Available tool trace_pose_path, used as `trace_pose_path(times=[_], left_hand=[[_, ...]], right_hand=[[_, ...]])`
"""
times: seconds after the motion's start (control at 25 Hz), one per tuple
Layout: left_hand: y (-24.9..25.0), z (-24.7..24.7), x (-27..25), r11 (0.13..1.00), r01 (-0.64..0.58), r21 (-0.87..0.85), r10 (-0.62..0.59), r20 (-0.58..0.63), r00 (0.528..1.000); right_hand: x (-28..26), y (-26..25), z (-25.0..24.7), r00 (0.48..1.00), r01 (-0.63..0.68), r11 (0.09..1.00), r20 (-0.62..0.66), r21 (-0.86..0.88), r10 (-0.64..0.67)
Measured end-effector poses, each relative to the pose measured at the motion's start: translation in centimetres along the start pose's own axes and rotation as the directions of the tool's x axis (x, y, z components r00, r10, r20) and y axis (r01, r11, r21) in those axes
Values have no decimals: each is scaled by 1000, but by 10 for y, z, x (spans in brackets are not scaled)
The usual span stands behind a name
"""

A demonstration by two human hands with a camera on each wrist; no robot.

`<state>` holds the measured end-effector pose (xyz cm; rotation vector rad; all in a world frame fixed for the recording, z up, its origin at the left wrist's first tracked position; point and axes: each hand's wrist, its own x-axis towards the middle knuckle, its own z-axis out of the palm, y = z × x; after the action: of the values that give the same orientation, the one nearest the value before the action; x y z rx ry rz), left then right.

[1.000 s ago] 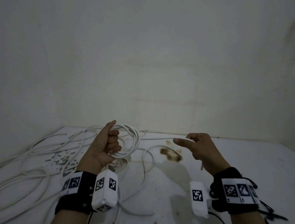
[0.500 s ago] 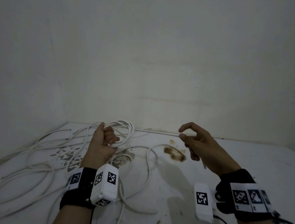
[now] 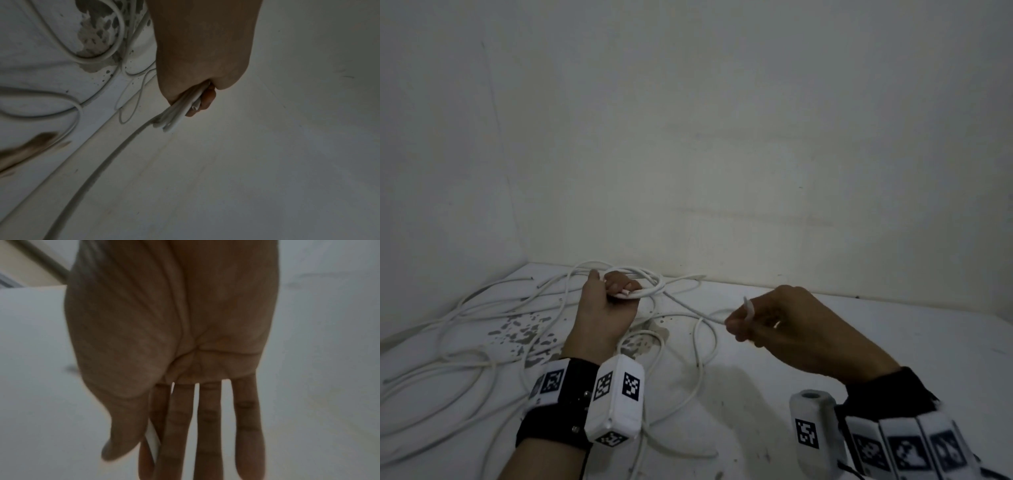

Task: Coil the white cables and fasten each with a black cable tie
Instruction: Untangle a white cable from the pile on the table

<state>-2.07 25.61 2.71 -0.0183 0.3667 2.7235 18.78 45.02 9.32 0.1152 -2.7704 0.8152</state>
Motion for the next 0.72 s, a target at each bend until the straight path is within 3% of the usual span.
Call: trace_pose_path(times=[0.12, 0.24, 0.36, 0.48, 0.6, 0.72], left_hand=[[-19, 14, -4, 989, 4, 146, 0, -25, 1000], [-44, 26, -12, 915, 20, 404, 2, -55, 998], [-60, 32, -28, 699, 40, 714, -36, -21, 999], [-67, 33, -38, 491, 64, 869, -208, 45, 977], [-77, 33, -44, 474, 93, 875, -351, 91, 932], [-81, 38, -51, 470, 135, 872, -434, 96, 896]], right_hand=[[4, -15, 11, 1000, 9, 999, -24, 37, -9], [9, -34, 31, 999, 48, 944, -8, 326, -47], [17, -33, 36, 995, 36, 741, -97, 670, 39], [20, -22, 36, 981, 32, 570, -135, 821, 141], [23, -13, 39, 972, 15, 498, -129, 867, 195], [24, -6, 39, 954, 27, 534, -182, 845, 240]])
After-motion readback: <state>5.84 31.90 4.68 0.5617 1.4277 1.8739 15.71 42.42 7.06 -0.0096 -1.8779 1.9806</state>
